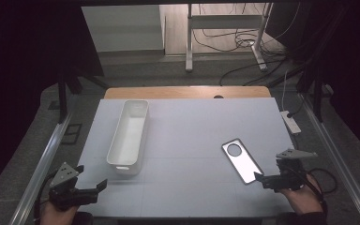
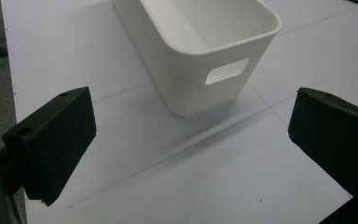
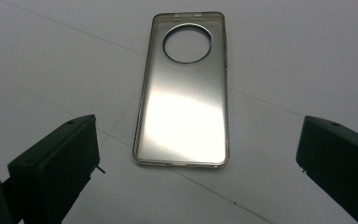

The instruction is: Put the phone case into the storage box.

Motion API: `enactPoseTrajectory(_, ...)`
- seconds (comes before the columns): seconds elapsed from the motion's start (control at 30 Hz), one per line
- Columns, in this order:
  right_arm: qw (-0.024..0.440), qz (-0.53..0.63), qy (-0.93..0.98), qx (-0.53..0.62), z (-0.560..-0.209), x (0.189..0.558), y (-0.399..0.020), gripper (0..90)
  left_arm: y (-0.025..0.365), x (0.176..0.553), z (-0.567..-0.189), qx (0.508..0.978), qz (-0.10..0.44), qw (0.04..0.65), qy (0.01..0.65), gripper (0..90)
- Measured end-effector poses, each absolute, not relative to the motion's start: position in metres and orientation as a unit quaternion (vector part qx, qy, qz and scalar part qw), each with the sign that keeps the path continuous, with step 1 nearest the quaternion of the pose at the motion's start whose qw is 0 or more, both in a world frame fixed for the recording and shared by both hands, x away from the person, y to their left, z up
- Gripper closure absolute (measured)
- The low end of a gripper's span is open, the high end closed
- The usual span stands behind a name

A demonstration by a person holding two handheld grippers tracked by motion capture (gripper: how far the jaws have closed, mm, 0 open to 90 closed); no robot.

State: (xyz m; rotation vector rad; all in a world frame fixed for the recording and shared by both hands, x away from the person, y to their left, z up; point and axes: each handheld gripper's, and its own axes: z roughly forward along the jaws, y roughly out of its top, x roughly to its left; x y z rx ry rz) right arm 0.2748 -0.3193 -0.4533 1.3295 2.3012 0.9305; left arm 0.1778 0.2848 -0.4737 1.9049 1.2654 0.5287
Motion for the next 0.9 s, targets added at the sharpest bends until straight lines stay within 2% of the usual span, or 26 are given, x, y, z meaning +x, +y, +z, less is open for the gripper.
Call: enactPoseTrajectory(0.9,0.156,0.309,0.815,0.466,-0.458,0.305,-0.311,0.0,0.283,0.178,-0.474,0.754,0.207,0.382,0.492,2.3)
